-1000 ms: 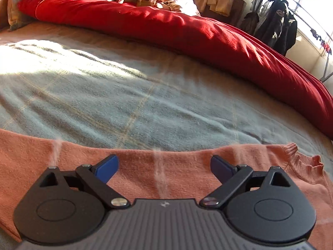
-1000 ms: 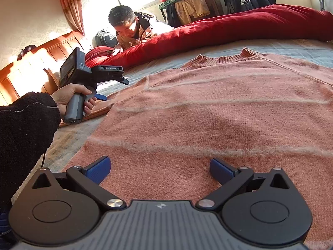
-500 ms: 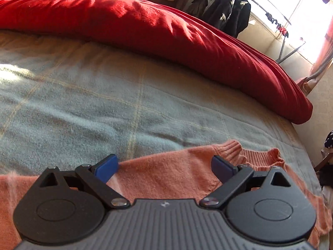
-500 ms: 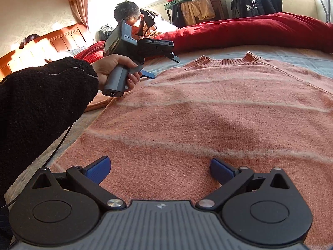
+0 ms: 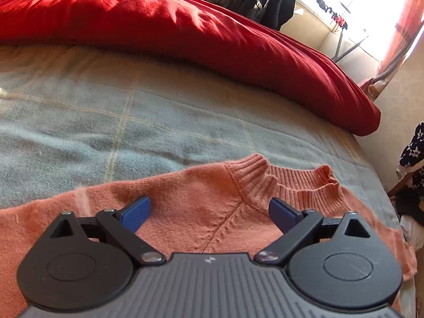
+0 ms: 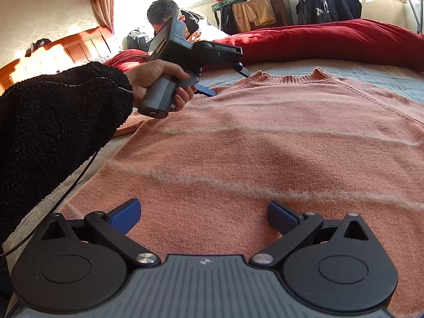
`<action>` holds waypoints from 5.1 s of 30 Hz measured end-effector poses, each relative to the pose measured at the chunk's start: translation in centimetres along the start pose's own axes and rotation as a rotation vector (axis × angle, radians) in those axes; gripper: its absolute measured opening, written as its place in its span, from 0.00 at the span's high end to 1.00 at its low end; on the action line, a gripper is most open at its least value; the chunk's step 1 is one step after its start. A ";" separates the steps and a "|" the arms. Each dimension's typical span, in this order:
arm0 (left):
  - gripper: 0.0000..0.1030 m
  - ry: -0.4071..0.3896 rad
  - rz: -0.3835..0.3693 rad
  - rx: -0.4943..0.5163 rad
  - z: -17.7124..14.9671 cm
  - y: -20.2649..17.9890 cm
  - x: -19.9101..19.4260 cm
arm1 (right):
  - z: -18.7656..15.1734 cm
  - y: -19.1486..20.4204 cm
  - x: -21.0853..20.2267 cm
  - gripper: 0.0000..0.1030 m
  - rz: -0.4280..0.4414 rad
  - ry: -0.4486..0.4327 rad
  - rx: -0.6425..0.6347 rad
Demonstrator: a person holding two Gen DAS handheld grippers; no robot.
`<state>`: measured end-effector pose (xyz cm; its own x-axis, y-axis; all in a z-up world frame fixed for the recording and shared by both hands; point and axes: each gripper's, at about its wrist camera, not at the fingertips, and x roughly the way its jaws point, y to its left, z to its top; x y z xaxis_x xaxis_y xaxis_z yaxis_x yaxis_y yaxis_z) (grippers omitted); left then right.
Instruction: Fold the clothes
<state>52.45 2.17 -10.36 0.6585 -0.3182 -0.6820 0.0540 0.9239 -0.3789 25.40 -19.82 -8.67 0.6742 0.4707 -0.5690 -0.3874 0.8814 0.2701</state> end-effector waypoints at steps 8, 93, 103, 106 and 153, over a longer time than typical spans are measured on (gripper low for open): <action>0.06 0.017 0.075 0.074 1.1 0.2 -7.0 | 0.2 -1.2 -0.6 0.00 0.048 -0.003 0.078; 0.07 -0.003 0.055 0.238 -17.7 -1.4 -28.2 | -0.7 0.8 -7.7 0.00 -0.320 -0.060 0.061; 0.04 0.018 0.076 0.523 -30.8 -6.0 -26.5 | -7.9 -0.7 -9.9 0.00 -0.429 0.054 0.101; 0.04 -0.018 0.068 0.487 -32.9 -5.8 -28.4 | -9.9 -0.7 -11.4 0.00 -0.409 0.016 0.102; 0.01 0.028 0.122 0.363 -33.0 -6.5 -28.5 | -11.9 -9.3 -17.5 0.00 -0.134 -0.144 0.425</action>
<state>8.52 -1.74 -9.11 0.6562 -0.2021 -0.7271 0.2418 0.9690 -0.0512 9.73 -36.68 -10.45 0.7929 0.3260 -0.5148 -0.0199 0.8583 0.5128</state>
